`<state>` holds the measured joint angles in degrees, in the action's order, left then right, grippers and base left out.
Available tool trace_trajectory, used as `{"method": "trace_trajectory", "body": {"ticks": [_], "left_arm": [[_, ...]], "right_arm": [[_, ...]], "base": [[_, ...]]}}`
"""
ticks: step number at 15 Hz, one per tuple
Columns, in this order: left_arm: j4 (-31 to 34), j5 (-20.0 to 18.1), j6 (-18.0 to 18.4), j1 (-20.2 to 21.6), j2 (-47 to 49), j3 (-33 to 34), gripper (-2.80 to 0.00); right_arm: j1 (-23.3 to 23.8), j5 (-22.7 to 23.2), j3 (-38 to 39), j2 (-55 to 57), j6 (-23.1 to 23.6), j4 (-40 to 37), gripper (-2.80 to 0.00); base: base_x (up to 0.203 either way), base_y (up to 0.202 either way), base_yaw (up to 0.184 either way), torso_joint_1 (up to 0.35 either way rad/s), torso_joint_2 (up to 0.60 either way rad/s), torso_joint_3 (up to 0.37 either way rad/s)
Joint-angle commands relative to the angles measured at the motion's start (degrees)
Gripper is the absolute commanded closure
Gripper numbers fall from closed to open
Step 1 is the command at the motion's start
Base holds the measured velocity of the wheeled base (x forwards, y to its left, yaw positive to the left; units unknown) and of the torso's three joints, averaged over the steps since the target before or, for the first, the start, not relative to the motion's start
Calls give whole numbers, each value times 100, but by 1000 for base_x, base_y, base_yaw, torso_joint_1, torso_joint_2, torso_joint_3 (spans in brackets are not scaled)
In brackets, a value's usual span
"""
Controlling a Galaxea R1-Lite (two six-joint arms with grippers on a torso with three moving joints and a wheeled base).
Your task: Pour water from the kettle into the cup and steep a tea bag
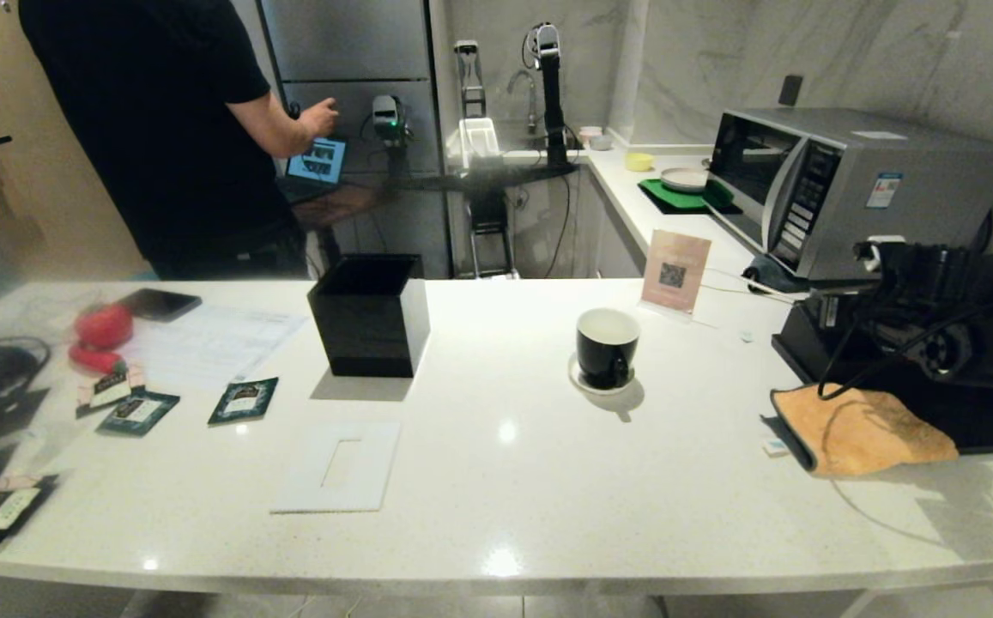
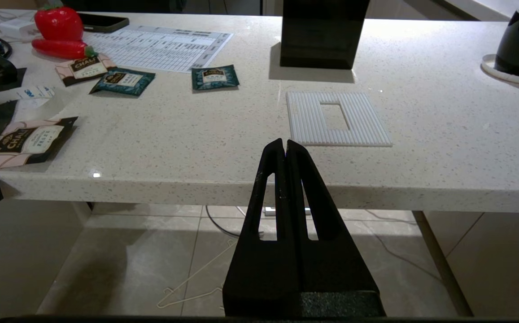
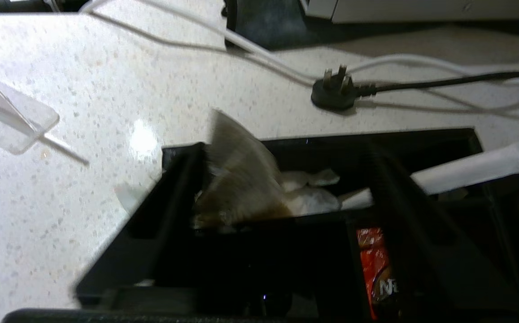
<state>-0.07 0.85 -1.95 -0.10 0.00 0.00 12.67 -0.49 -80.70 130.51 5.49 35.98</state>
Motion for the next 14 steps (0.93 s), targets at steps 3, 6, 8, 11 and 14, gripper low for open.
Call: {"method": "trace_trajectory", "body": {"ticks": [3,6,8,11,14], "left_arm": [[-1,3,-7,1,9,0,0],[-1,3,-5,1,9,0,0],[-1,3,-3,1,9,0,0],[-1,3,-7,1,9,0,0],[-1,3,0,1,5,0,0]], "right_arm": [[-1,5,11,-8,-4,67,0],[-2,5,19,-34,-4,67,0],[-10,5,28,-78,-3,67,0],[-10,5,58,-162,-3,67,0],[-18,5,95,-314,1,67,0]], "base": [[0,0,0,0,0,0],[0,0,0,0,0,0],[0,0,0,0,0,0],[0,0,0,0,0,0],[0,0,0,0,0,0]]}}
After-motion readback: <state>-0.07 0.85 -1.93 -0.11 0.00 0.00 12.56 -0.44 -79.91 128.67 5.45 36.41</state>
